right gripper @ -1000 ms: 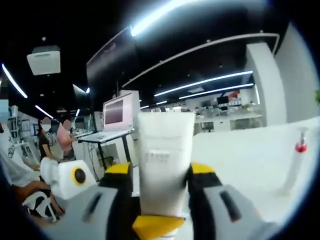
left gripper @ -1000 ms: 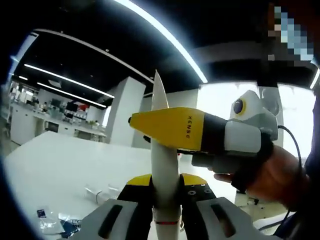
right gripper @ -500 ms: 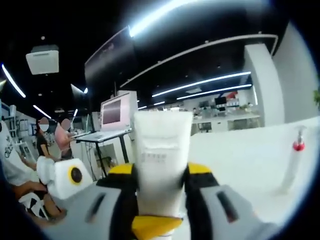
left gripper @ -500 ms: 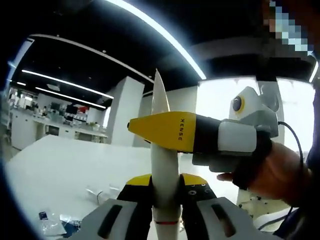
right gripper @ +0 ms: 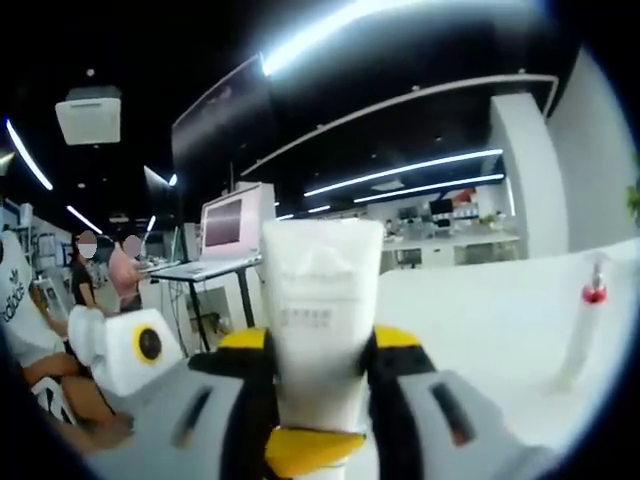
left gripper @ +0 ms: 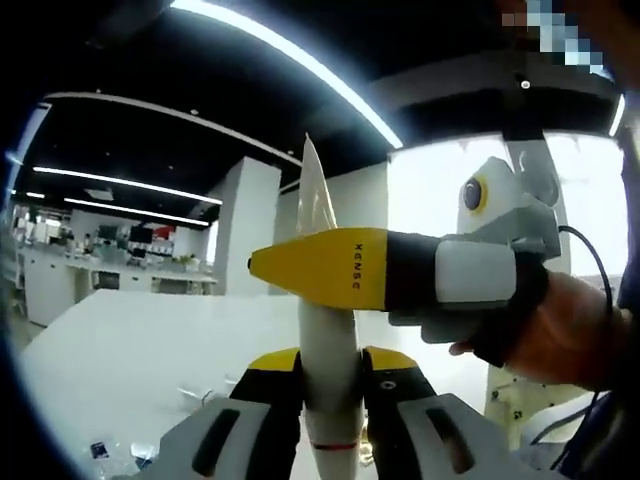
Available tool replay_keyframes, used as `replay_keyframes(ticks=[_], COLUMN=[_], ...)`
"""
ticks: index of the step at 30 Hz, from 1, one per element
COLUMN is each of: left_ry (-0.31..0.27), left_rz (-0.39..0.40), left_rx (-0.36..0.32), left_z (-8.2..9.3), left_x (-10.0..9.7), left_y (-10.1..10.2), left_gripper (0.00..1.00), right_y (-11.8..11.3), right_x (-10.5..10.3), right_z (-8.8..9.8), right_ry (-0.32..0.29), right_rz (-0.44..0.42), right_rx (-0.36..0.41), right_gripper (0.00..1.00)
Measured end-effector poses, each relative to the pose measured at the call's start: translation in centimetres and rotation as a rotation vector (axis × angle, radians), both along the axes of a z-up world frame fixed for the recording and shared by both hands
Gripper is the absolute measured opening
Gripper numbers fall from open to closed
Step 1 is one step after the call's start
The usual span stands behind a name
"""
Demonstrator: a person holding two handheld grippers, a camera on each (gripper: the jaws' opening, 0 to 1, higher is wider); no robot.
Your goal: Arrange the skincare products in the storage area until every visible bottle or jar stands upright without overlapping.
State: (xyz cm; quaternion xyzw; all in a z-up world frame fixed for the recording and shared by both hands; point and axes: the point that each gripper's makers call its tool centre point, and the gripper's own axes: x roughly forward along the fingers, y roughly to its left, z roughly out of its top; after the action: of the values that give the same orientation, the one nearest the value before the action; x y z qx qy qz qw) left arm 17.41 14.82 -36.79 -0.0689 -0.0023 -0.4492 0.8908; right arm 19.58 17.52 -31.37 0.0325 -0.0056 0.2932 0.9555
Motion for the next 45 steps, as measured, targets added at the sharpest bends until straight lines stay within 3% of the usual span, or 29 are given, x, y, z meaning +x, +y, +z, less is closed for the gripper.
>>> replay_keyframes(ticks=[12, 23, 39, 45], left_ry=[-0.011, -0.014, -0.058, -0.068], left_rz=[0.013, 0.023, 0.059, 0.043], left_rx=[0.003, 0.019, 0.025, 0.017], left_z=[0.0, -0.3, -0.1, 0.1], left_x=[0.1, 0.2, 0.3, 0.0], left_y=[0.1, 0.0, -0.4, -0.7], left_gripper=[0.26, 0.48, 0.96, 0.99], right_y=[-0.4, -0.9, -2.3, -2.7], right_x=[0.3, 0.5, 0.3, 0.2], right_z=[-0.7, -1.0, -0.7, -0.1], right_ry=[0.01, 0.014, 0.006, -0.007], right_rz=[-0.013, -0.025, -0.038, -0.039], right_rx=[-0.008, -0.006, 0.014, 0.029], right_gripper=[0.36, 0.36, 0.35, 0.36])
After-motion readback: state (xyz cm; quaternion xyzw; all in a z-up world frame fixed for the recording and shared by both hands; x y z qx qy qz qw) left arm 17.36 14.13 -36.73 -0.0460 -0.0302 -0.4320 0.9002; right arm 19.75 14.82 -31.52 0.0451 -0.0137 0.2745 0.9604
